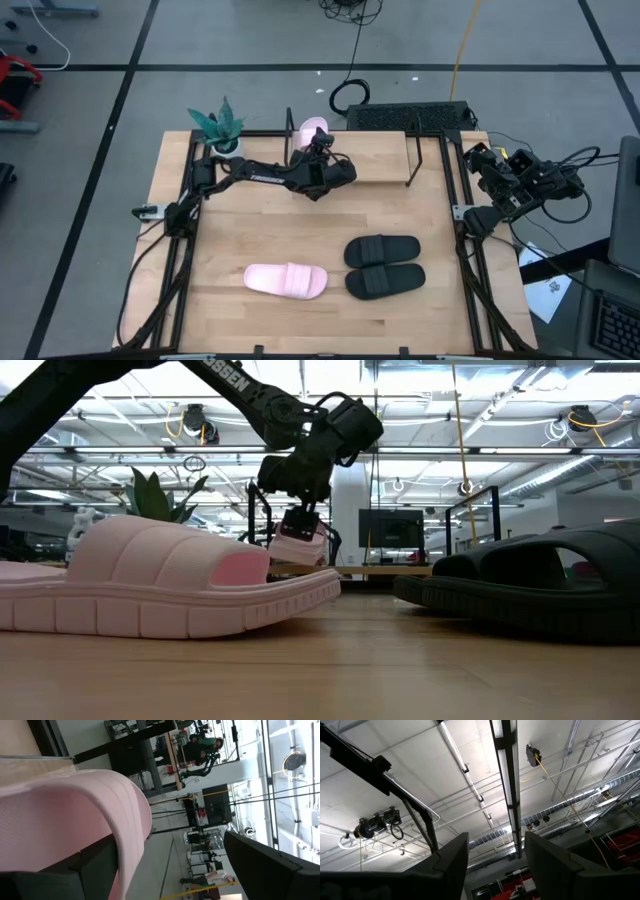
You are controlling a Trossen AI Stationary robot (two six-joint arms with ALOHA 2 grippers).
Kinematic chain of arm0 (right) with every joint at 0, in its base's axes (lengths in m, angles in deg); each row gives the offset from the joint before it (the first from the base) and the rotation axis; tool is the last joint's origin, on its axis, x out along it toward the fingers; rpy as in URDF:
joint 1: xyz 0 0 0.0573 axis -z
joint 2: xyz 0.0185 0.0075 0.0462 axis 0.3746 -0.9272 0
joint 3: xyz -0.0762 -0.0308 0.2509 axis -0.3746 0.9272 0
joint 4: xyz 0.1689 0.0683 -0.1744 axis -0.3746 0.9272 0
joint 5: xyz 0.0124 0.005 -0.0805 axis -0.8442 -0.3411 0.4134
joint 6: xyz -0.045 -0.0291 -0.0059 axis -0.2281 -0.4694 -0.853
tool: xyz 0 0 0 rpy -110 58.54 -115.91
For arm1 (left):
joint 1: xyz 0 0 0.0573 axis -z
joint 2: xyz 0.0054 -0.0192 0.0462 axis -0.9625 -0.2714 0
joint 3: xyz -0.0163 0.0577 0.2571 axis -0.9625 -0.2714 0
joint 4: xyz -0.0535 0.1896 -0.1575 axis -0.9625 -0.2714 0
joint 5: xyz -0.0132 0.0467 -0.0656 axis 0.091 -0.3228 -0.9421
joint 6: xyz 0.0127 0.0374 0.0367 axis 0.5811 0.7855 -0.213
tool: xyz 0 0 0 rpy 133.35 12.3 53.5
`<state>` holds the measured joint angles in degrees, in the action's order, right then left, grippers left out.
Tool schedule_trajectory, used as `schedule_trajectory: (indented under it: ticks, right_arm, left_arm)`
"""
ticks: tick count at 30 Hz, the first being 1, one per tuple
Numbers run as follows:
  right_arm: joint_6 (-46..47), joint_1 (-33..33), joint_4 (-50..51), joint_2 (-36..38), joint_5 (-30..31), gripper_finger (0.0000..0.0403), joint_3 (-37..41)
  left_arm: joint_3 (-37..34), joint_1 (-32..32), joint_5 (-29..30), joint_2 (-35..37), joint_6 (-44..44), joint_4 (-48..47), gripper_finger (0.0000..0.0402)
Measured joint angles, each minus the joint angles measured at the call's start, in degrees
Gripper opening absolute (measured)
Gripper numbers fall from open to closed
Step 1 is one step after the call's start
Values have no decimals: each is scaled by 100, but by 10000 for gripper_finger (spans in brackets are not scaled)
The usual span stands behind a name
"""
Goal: Pick and place slides into the shelf
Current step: Put the top pink slide on the shelf
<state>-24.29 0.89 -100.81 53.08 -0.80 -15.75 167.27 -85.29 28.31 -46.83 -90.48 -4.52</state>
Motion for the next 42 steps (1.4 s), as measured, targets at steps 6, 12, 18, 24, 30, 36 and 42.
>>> schedule_trajectory:
  ticks: [6,12,18,24,30,36,42]
  right_arm:
    - [0,1,-31,0,-1,185,0]
    - [0,-1,-44,0,-1,185,0]
    - [0,1,-44,0,-1,185,0]
    - [0,0,-44,0,-1,185,0]
    - [0,1,-44,0,-1,185,-1]
    - [0,1,-44,0,-1,185,0]
    - [0,1,-72,0,-1,185,-1]
  left_arm:
    - [0,-75,-146,0,-46,-79,347]
    - [0,-203,-492,0,-39,-94,347]
    - [0,-250,-599,0,-4,-112,347]
    - [0,-257,-599,0,2,-198,347]
    - [0,-255,-653,0,-32,-215,347]
    - [0,-255,-862,0,-134,-216,347]
    - [0,-244,-986,0,-62,-226,347]
